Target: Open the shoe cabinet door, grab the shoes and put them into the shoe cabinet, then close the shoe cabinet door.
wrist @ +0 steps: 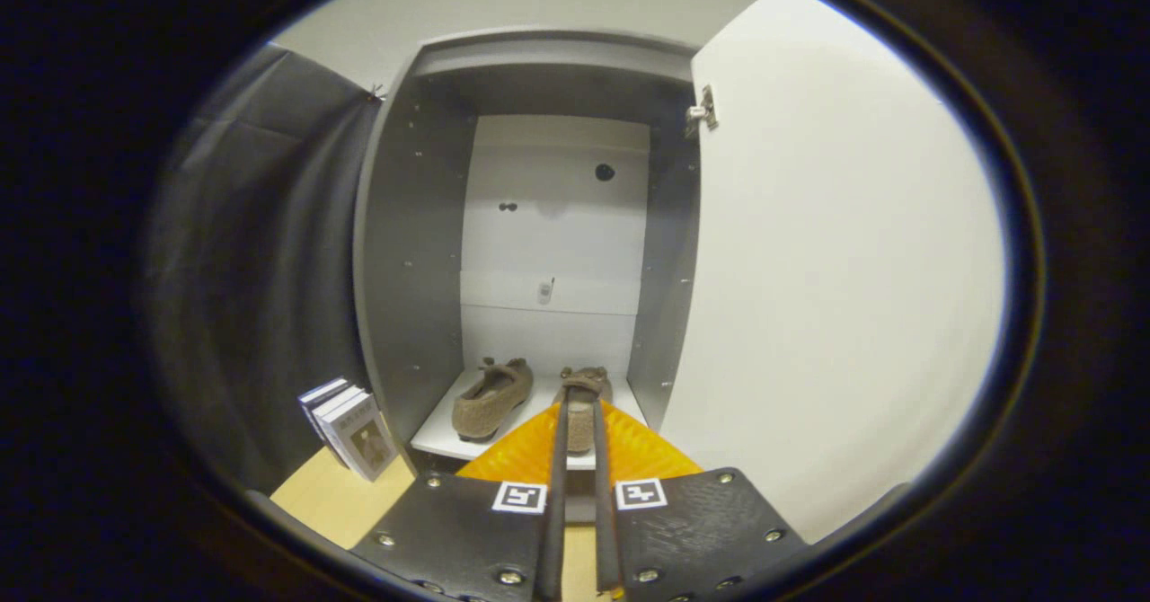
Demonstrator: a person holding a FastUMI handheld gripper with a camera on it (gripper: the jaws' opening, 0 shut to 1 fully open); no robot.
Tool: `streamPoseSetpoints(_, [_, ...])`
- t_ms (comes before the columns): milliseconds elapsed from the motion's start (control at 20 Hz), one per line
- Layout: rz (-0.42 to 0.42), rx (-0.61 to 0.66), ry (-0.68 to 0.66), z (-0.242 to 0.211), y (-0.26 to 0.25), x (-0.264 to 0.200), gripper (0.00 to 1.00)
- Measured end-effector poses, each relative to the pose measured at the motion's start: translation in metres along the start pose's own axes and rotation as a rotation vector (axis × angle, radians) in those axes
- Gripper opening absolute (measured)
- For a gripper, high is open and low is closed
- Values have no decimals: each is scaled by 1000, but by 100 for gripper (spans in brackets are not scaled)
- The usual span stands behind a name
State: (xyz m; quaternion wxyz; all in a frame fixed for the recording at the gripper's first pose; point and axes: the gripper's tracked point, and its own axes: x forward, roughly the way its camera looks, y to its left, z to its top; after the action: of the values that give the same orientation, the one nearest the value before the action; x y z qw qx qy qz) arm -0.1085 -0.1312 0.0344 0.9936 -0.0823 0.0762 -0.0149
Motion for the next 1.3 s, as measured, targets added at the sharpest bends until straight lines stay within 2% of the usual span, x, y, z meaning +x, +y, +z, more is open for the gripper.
streamPoseSetpoints(450, [82, 10, -67, 12, -24, -107, 14])
streamPoseSetpoints(750, [87, 39, -89, 13, -61, -166, 14])
streamPoseSetpoints(950, [51, 48, -102, 10, -92, -194, 14])
streamPoseSetpoints(1300, [-84, 94, -102, -1, -159, -213, 14])
